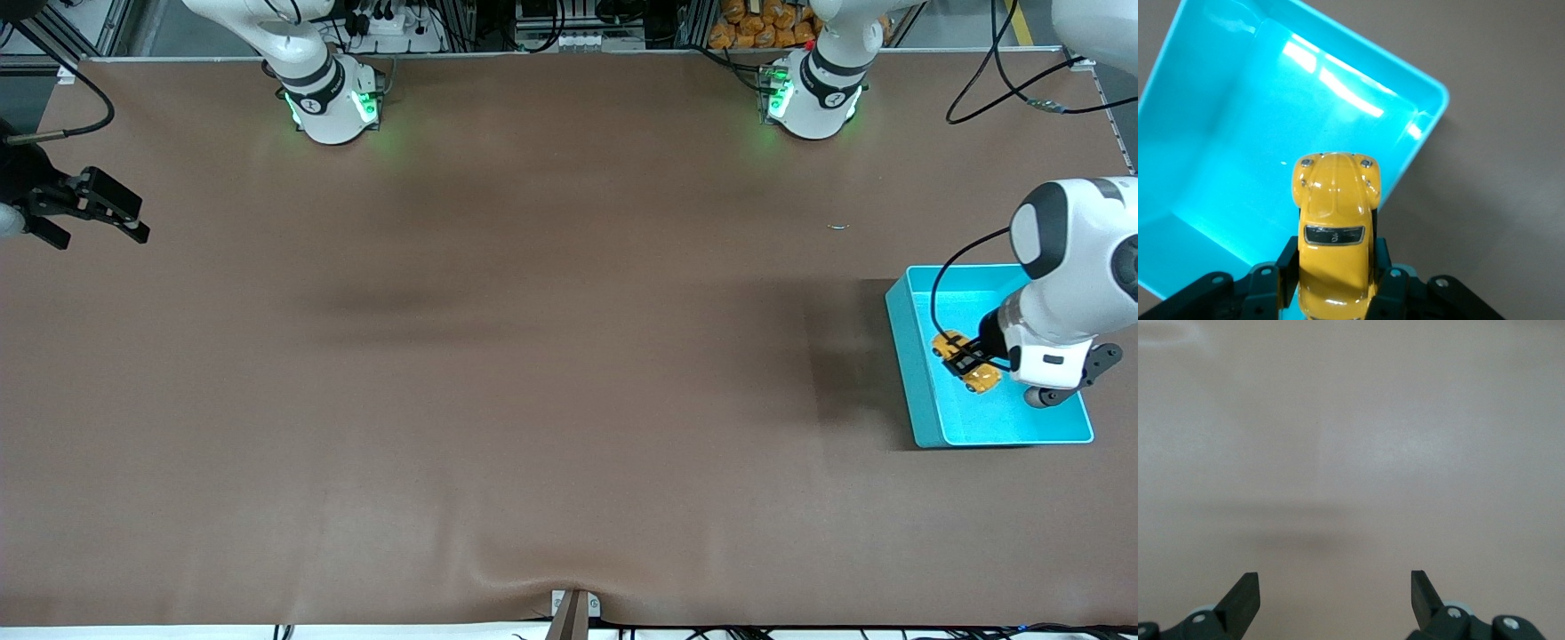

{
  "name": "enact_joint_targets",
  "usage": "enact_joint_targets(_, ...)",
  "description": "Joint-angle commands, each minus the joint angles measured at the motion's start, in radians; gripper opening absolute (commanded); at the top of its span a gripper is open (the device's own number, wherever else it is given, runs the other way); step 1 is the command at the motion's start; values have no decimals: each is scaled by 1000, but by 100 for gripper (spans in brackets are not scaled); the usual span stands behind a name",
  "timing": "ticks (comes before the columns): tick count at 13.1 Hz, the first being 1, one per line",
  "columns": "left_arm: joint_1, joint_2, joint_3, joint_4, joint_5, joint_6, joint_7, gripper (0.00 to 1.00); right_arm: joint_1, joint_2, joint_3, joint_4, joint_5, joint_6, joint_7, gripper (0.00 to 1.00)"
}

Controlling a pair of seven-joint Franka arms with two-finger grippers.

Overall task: Wind and store yellow beetle car
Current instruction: 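Carry the car over the turquoise bin and lower it inside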

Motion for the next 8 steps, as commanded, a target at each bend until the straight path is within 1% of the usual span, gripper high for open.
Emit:
enact_joint_targets(1, 41, -24, -6, -26, 4, -23, 110, 0, -8, -11, 5, -11, -14, 0, 16, 100)
enact_joint_targets(3, 106, -13, -9, -38, 8, -19, 164, 0, -12, -11, 5, -11, -14, 1, 16, 100)
enact_joint_targets(5, 125, 10, -8, -38, 8, -5, 251, 0, -12, -11, 3, -11, -14, 0, 16, 100)
enact_joint_targets(8, 173, 41, -9, -39, 5, 61, 397, 0, -12, -11, 5, -11, -14, 0, 16, 100)
